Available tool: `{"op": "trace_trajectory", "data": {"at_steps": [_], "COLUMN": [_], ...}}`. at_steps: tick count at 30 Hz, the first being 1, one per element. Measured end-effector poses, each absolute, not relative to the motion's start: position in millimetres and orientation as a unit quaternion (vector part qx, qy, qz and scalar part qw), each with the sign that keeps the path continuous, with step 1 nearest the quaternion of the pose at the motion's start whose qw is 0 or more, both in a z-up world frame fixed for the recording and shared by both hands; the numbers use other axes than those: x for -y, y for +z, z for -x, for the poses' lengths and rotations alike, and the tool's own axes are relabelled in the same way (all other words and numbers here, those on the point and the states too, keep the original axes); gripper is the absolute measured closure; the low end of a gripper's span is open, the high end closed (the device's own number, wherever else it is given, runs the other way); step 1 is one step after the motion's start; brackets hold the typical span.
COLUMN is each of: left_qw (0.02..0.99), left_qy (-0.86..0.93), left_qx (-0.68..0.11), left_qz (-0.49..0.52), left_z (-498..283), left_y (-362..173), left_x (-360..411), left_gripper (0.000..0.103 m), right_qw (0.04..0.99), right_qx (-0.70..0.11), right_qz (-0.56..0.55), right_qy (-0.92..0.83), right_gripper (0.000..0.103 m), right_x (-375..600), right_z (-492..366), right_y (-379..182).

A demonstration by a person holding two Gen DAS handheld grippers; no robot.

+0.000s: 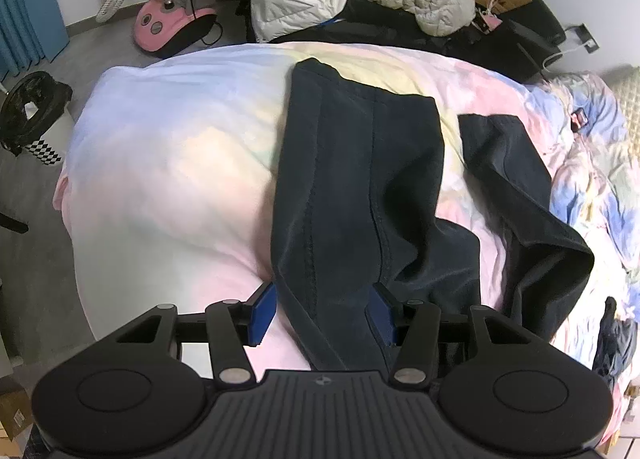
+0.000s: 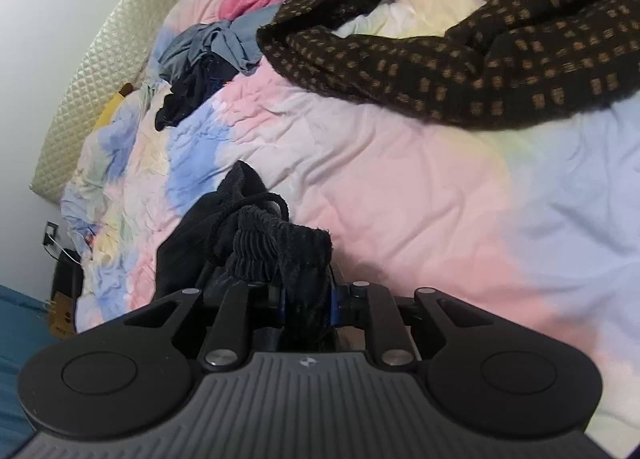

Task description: Fold clothes

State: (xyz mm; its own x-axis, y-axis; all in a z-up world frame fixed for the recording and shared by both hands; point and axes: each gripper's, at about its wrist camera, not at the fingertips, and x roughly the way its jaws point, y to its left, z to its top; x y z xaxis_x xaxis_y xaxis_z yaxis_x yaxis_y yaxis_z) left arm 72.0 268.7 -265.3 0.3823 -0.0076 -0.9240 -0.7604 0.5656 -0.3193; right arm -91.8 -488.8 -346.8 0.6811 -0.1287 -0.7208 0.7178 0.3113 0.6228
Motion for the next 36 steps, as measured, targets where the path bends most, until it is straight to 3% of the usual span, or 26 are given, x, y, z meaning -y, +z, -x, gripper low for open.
{"op": "trace_trajectory", "data": {"at_steps": [8,16,24,28,33,35,36], "left_qw": [0.723,0.702,0.678,0.676,0.680,0.692,0.699], "left_qy": [0.280,0.291,0.269,0.251,0.233,0.226,0.222], "left_qx": [-0.482,-0.478,-0.461,-0.455,-0.444,-0.445,-0.446], "left_qz": [0.408,0.440,0.506,0.523,0.535,0.522,0.513], "left_z": [-65,-75,-113,-143,-179,-190,-195], "left_y": [-272,-307,-358,-386,-416,-420,-421], "left_x": [-301,-349,-408,-429,-446,-446,-445], "left_gripper": [0.045,0.028,0.028,0.031,0.033,0.036,0.043], "right_qw": [0.714,0.719,0.712,0.717,0.734,0.742,0.746], "right_qx": [-0.363,-0.400,-0.417,-0.431,-0.433,-0.434,-0.435], "right_qz": [-0.504,-0.466,-0.439,-0.415,-0.388,-0.374,-0.368], "right_qy": [-0.323,-0.324,-0.355,-0.359,-0.352,-0.348,-0.345], "right_gripper": [0.083,0.075,0.070,0.058,0.053,0.048,0.046], "right_x": [487,474,410,368,325,310,303], "right_z": [98,86,111,104,78,64,58], "right_y": [-413,-378,-320,-289,-254,-243,-238]}}
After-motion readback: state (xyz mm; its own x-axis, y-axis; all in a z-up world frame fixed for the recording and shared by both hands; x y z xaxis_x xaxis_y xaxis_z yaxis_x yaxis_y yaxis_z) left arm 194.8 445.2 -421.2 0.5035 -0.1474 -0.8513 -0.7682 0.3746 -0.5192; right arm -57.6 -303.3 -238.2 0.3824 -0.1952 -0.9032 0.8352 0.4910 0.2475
